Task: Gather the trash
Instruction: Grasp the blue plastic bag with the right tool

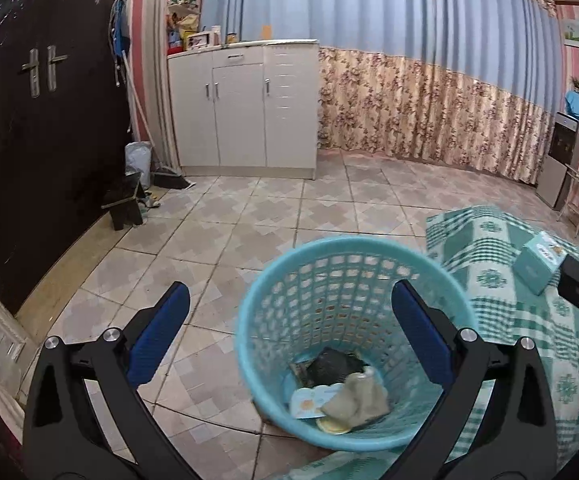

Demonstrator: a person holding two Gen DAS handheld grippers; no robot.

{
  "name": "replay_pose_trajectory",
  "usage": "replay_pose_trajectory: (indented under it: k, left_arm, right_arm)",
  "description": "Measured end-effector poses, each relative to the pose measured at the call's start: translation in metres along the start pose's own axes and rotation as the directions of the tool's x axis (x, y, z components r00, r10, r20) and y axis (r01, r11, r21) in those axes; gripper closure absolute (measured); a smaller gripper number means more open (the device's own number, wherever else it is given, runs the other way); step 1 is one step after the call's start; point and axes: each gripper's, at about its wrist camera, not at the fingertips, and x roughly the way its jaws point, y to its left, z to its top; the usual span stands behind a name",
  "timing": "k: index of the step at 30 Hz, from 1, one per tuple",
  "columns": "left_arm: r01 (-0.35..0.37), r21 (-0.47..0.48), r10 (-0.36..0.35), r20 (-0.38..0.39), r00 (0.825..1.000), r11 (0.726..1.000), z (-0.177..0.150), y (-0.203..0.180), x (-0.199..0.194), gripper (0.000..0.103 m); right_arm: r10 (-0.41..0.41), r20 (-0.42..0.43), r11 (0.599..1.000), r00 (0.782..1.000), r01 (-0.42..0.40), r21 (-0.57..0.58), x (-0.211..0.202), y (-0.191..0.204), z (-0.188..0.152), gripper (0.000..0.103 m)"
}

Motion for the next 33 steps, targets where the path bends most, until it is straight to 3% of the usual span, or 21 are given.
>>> replay_pose_trajectory:
  k: [6, 11, 12, 21, 26, 28, 33]
  left_arm:
    - [0.116, -0.024, -0.117, -0.029, 0.993, 0.993, -0.008, -0.042, -0.001, 0.005]
    - [0.266, -0.035, -0.268, -0.043, 0.963, 0.963, -0.025, -0.088, 0.002, 0.005]
    - [0.301, -0.034, -0.302, -0.046, 0.952, 0.953, -0.028, -0.102, 0.002, 0.005]
    - [0.373, 0.095, -0.361, -0.125, 0.924, 0.923, -0.052, -0.202, 0.003, 0.005]
    - [0.46, 0.136, -0.431, -0.196, 0.881, 0.878, -0.061, -0.256, 0.001, 0.005]
    - [0.48, 0.155, -0.447, -0.207, 0.871, 0.864, -0.063, -0.272, -0.002, 0.005]
    - [0.516, 0.229, -0.467, -0.237, 0.852, 0.825, -0.069, -0.323, -0.012, 0.005]
  right_arm:
    - [-0.107, -0.031, 0.994, 0.994, 0.108, 0.027, -0.036, -0.06, -0.036, 0.012]
    - [-0.215, -0.072, 0.972, 0.974, 0.22, 0.08, -0.067, -0.116, -0.07, 0.012]
    - [-0.244, -0.084, 0.963, 0.966, 0.251, 0.095, -0.074, -0.131, -0.079, 0.012]
    - [-0.443, -0.161, 0.847, 0.882, 0.471, 0.247, -0.116, -0.249, -0.127, 0.012]
    - [-0.516, -0.136, 0.805, 0.846, 0.533, 0.259, -0.114, -0.291, -0.113, 0.013]
    - [-0.517, -0.139, 0.804, 0.845, 0.535, 0.26, -0.104, -0.302, -0.104, 0.017]
    - [-0.476, -0.183, 0.824, 0.86, 0.509, 0.248, -0.074, -0.324, -0.096, 0.043]
